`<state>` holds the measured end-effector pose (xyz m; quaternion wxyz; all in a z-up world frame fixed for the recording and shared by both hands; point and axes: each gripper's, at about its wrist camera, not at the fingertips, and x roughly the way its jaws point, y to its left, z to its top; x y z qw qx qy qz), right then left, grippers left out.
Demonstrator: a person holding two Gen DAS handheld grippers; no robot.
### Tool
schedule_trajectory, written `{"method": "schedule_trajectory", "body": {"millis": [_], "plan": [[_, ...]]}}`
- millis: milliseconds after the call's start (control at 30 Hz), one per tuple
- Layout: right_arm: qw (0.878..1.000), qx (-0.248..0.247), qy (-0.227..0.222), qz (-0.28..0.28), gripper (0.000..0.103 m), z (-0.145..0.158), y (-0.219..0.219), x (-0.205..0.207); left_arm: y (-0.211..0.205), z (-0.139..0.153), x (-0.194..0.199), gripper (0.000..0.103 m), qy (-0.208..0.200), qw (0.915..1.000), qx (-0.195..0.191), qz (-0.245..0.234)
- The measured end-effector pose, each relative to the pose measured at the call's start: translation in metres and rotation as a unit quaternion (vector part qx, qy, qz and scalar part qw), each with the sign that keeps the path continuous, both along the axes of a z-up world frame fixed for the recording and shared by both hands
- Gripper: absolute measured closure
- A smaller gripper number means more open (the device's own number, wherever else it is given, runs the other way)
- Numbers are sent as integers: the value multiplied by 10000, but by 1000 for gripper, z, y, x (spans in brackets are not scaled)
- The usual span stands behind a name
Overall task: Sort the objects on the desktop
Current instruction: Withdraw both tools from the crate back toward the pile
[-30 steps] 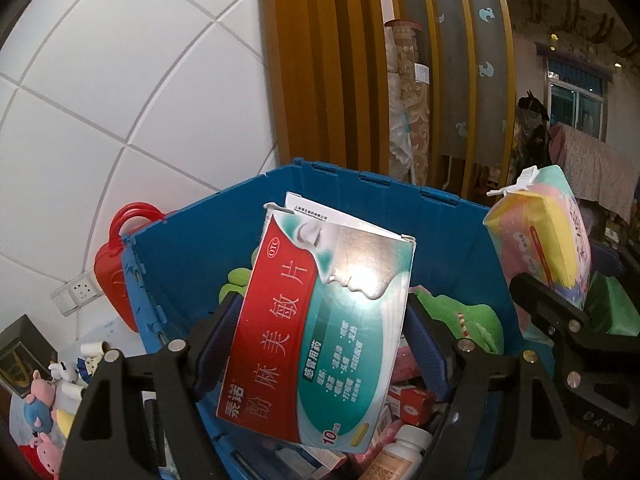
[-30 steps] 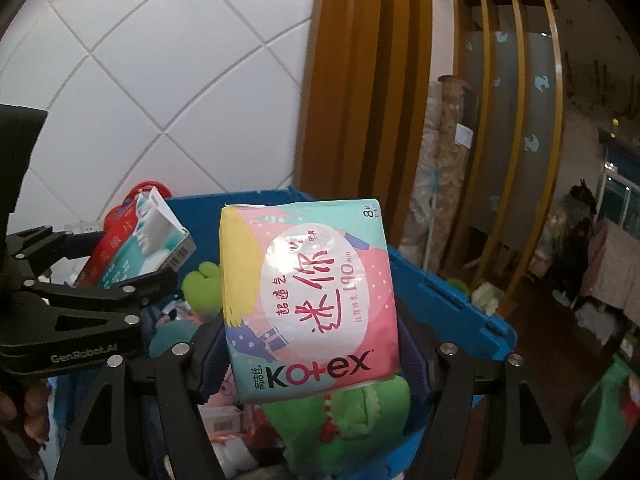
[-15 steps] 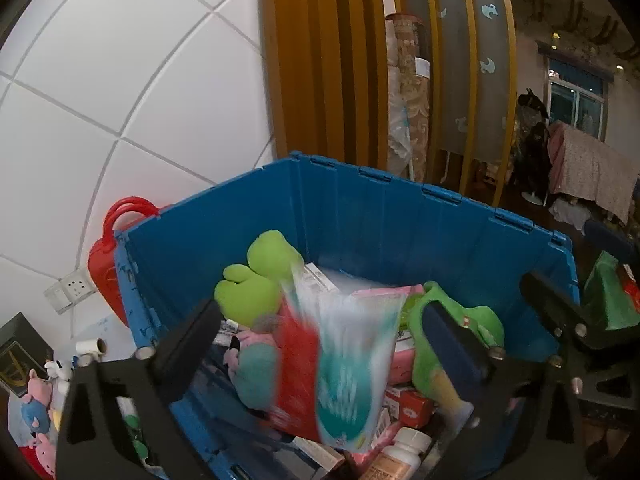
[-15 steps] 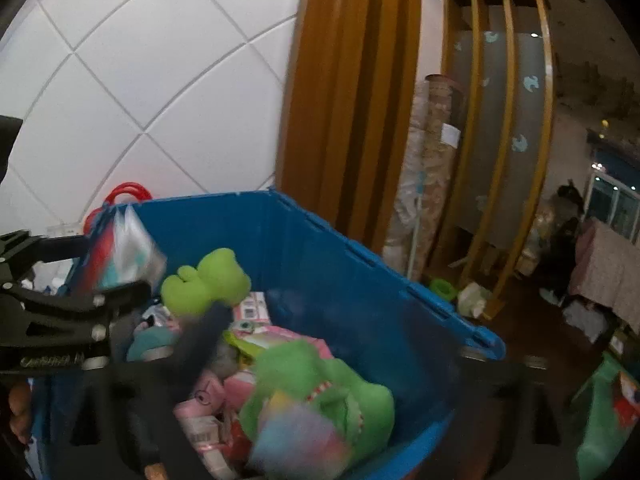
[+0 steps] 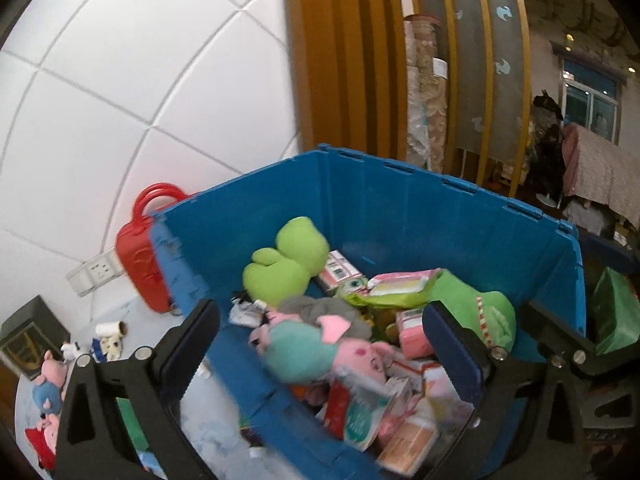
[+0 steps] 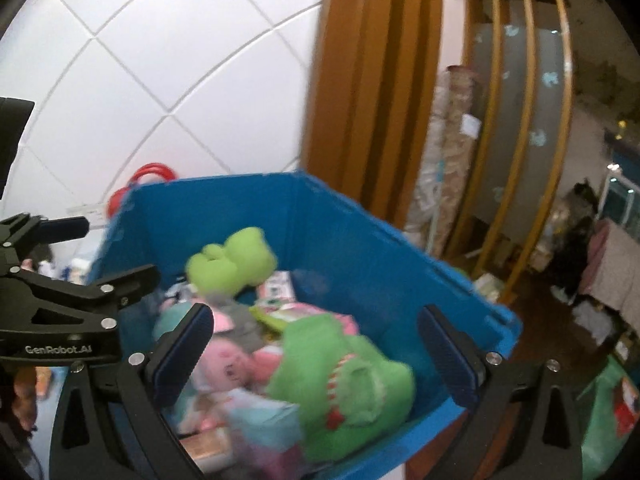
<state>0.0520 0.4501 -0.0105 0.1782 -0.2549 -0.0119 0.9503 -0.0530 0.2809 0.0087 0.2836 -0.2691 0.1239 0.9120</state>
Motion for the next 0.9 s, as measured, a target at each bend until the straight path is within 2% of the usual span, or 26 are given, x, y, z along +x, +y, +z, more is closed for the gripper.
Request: {"method": "schedule_trajectory", "body": {"millis": [267,533,700,900], "plan": [[9986,-85,-176,498,0,3,-65,-2,-82,-2,13,0,119,9982,53,587],[9934,64,-62,1145,0,8,-149,3,-171,-28,20,0,-137,9934,19,1135],[9869,34,-273,1589,0,-9,-200,-7,-225,-56,17,0,-457,9874,-141,1510],[9767,-166,-646,2038,0,-50,-252,-22,-292,-93,22,0,-847,9761,-294,1978]]}}
